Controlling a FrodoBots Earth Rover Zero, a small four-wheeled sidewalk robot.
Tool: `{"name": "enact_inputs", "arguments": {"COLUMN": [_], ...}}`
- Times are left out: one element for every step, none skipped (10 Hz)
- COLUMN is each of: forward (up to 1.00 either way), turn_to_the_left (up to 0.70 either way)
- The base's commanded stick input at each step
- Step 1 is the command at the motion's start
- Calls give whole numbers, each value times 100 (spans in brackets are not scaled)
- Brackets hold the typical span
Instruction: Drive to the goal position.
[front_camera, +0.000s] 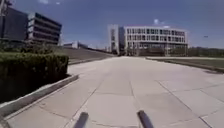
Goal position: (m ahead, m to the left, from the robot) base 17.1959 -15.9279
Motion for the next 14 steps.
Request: {"name": "enact_inputs", "arguments": {"forward": [70, 70, 70, 70, 70, 70, 70, 70, 70, 70, 70, 70, 70, 70], "turn_to_the_left": [0, 0, 0, 0, 0, 0, 0, 0, 0, 0, 0, 0, 0, 0]}}
